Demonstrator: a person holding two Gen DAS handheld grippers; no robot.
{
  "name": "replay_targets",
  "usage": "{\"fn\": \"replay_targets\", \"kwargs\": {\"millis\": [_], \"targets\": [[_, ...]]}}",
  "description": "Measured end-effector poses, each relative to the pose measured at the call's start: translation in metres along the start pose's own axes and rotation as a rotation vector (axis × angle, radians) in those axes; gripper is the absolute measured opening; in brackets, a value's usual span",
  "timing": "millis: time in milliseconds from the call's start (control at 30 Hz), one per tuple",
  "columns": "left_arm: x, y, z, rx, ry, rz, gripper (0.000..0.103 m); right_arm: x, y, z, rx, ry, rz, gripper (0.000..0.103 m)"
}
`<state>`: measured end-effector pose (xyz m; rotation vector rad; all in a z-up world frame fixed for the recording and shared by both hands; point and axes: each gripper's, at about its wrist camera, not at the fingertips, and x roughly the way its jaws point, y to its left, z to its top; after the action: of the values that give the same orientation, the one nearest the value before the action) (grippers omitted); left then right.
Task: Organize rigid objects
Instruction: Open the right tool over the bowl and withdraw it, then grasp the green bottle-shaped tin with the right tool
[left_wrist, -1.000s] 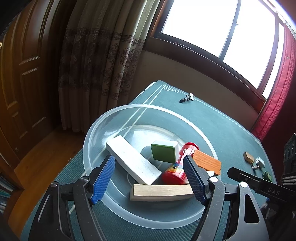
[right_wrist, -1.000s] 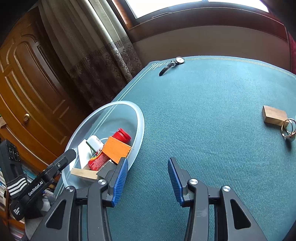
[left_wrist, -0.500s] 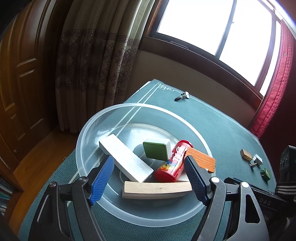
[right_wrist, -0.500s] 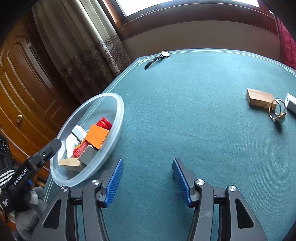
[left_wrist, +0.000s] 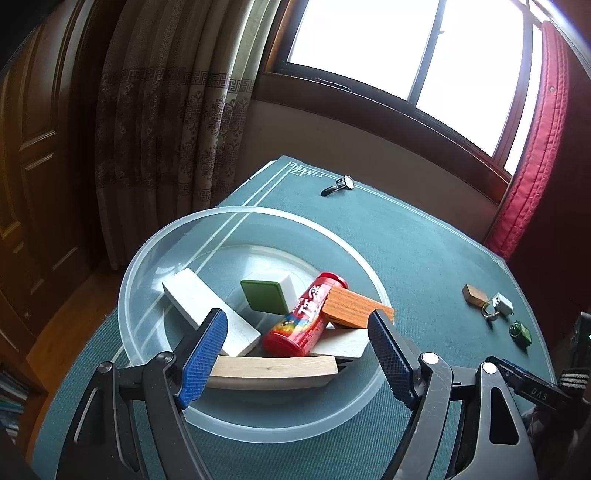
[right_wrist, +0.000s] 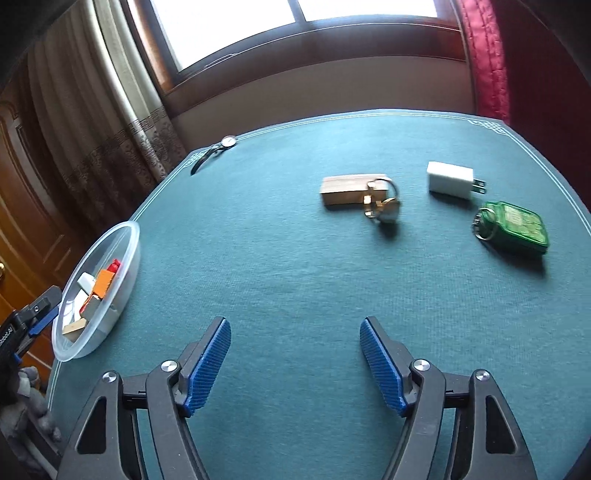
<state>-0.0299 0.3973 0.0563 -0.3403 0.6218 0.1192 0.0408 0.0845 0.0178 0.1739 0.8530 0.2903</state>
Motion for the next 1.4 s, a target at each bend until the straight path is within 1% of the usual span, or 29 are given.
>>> {"fn": "replay_targets", "kwargs": {"millis": [100,267,333,467,567,633,867,1067,1267,1333,1400], "targets": [[-0.001,-0.011,0.001,0.021,0.001,-0.013,0.082,-0.008,-0.025,0.001,0.053,-0.019,-0.048,0.078],[-0.001,-0.030,0.000,0.057,0.009,-0.040,0.082,-0.021,-0.066,0.003,0.149,-0.051,-0.139,0.080],[-0.001,-0.038,-0.001,0.070,0.014,-0.051,0.082,-0.024,-0.080,0.006,0.188,-0.062,-0.171,0.083],[0.001,-0.052,-0.005,0.098,0.027,-0.072,0.082,-0.026,-0.102,0.016,0.233,-0.086,-0.217,0.088],[0.001,-0.061,-0.007,0.118,0.035,-0.085,0.082,-0.022,-0.113,0.025,0.252,-0.088,-0.233,0.090],[0.002,-0.067,-0.008,0.131,0.040,-0.092,0.082,-0.018,-0.118,0.032,0.259,-0.086,-0.227,0.090],[0.000,-0.086,-0.012,0.178,0.051,-0.108,0.082,0.003,-0.121,0.055,0.250,-0.084,-0.267,0.090],[0.004,-0.098,-0.017,0.199,0.072,-0.120,0.082,0.010,-0.118,0.059,0.219,-0.071,-0.303,0.090],[0.010,-0.114,-0.020,0.229,0.092,-0.139,0.082,0.012,-0.116,0.057,0.188,-0.067,-0.325,0.080],[0.012,-0.119,-0.022,0.241,0.098,-0.147,0.082,0.011,-0.116,0.056,0.174,-0.066,-0.334,0.075],[0.014,-0.124,-0.022,0.248,0.106,-0.157,0.082,0.011,-0.115,0.055,0.166,-0.066,-0.328,0.074]]}}
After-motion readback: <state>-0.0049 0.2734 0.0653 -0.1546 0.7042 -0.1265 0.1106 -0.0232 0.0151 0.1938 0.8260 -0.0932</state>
